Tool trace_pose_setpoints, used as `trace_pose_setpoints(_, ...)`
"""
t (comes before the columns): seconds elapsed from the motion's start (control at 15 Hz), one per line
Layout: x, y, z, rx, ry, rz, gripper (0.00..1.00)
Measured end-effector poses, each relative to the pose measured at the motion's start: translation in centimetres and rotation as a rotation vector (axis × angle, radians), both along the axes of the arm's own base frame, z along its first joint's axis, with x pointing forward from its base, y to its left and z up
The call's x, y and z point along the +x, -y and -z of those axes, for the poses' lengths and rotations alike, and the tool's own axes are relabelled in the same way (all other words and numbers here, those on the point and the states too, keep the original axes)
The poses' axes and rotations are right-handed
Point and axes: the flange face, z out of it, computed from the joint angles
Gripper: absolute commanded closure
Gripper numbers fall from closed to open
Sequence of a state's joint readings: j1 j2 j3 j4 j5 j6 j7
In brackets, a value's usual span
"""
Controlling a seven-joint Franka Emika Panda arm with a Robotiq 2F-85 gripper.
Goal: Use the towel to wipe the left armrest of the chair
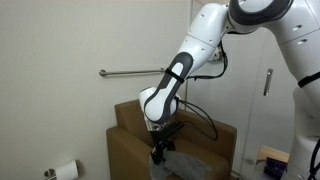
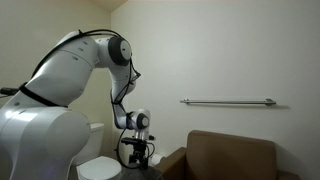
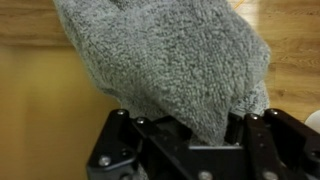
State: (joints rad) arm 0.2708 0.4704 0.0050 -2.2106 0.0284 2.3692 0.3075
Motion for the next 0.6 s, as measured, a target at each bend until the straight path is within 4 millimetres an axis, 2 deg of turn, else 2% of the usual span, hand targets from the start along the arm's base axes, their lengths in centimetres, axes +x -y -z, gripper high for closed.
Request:
trace_pose_setpoints(0.33, 0.0, 0.1, 2.7, -0.001, 0.0, 0.001, 0.96)
trace_pose_setpoints(0.6, 2.8, 0.2, 5.5, 0.0, 0.011, 0.017, 0.96)
